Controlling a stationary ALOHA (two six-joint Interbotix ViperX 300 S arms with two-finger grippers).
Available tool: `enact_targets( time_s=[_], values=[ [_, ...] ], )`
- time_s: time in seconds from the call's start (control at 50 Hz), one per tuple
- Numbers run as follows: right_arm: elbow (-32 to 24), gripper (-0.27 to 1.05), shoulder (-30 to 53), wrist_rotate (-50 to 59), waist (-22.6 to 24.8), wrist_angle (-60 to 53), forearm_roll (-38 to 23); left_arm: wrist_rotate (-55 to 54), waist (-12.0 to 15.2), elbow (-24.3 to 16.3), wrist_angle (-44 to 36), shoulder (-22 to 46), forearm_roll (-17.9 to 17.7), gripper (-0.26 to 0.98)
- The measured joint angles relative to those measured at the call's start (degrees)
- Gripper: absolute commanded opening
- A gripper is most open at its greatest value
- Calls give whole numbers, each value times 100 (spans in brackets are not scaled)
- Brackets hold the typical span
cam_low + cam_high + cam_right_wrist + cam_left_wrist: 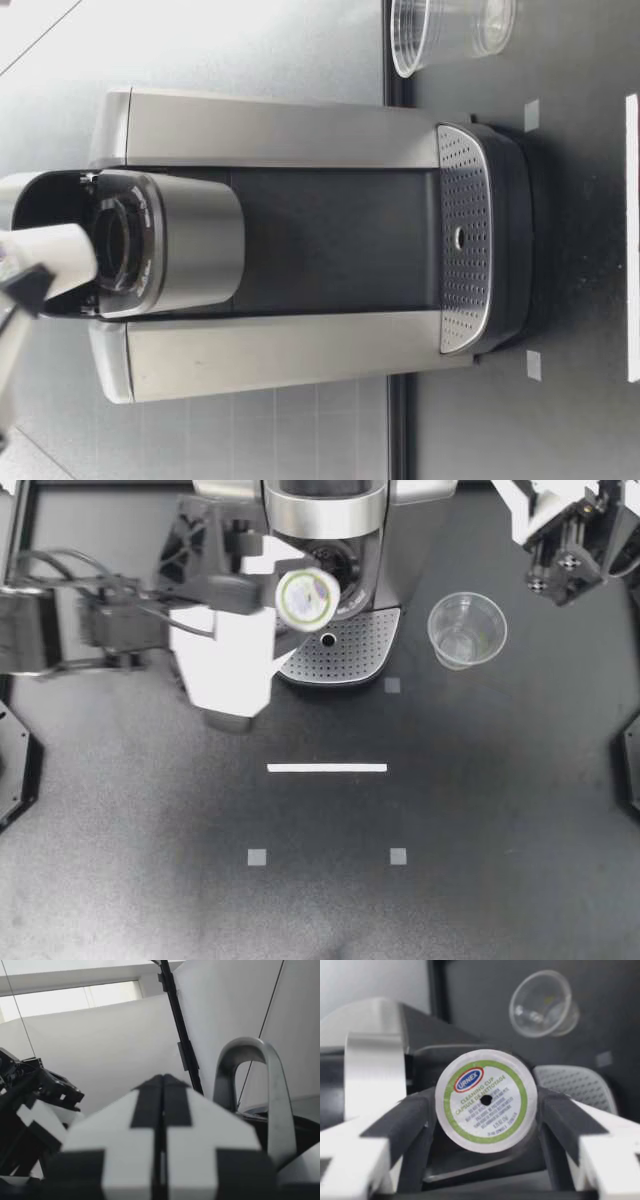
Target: Place the coffee capsule inside the capsule container, then place the cup onto the center of the cup tray, then push the 'Hot Water' and 'Travel Mug' buttons.
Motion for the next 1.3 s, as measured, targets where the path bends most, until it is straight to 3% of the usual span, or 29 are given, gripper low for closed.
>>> enact_targets(
  time_s=[0.32,0.94,1.3],
  values=[
    [79,8,-105,-18,0,0,9,-308,-9,-9,158,211,677,43],
    [141,8,-114,-18,9,0,9,-316,-35,-53,176,343,861,44],
    [149,8,-114,-18,0,0,0,-422,-62,-281,677,668,1028,47]
  ],
)
